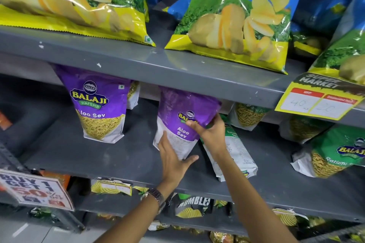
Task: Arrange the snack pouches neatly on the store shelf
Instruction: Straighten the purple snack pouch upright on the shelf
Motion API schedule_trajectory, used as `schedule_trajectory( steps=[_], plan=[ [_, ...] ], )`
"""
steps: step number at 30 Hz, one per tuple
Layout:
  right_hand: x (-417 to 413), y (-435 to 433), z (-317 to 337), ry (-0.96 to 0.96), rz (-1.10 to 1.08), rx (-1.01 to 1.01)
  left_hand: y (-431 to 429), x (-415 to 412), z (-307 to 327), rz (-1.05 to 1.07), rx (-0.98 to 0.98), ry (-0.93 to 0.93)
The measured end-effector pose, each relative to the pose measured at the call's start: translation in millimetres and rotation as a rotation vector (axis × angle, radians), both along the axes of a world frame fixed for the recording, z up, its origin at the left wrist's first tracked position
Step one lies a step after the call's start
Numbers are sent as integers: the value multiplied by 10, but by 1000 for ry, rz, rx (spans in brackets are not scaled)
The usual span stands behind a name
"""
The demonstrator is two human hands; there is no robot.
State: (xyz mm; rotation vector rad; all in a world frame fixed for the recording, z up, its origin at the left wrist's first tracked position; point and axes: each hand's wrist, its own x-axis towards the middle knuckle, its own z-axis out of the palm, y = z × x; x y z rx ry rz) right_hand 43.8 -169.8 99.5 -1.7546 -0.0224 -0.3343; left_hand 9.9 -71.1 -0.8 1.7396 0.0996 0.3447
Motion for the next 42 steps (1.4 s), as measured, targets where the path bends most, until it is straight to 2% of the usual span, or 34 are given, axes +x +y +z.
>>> schedule_trajectory(
  steps=[5, 8, 11, 14, 16, 21, 26, 30, 36, 42],
  plan=[
    [-149, 126, -84, 66, 142, 54, 115, 201, 5, -6, 110, 19],
    [-103, 93, -70, 89, 242, 80, 249, 350, 7, -8, 66, 20],
    [-22, 28, -58, 51, 178, 97, 446, 445, -44, -12, 40, -2],
    [134, -10, -86, -10, 12, 65, 665, 501, -41, -75, 23, -4],
    [258, 3, -104, 16, -29, 72, 810, 552, -22, -118, 48, 0],
    [424, 24, -171, 149, 73, 89, 1081, 663, 54, -253, 67, 27],
    [353, 20, -231, 158, 50, 90, 1093, 628, -68, -202, -45, -12],
    [301, -18, -266, 165, -25, 68, 1152, 726, -160, -285, -153, 44],
    [256, 69, -343, 127, -96, 74, 1217, 813, -254, -361, -127, 31],
    [252, 11, -384, 103, -28, 72, 1185, 724, -173, -365, -130, 23]
  ],
)
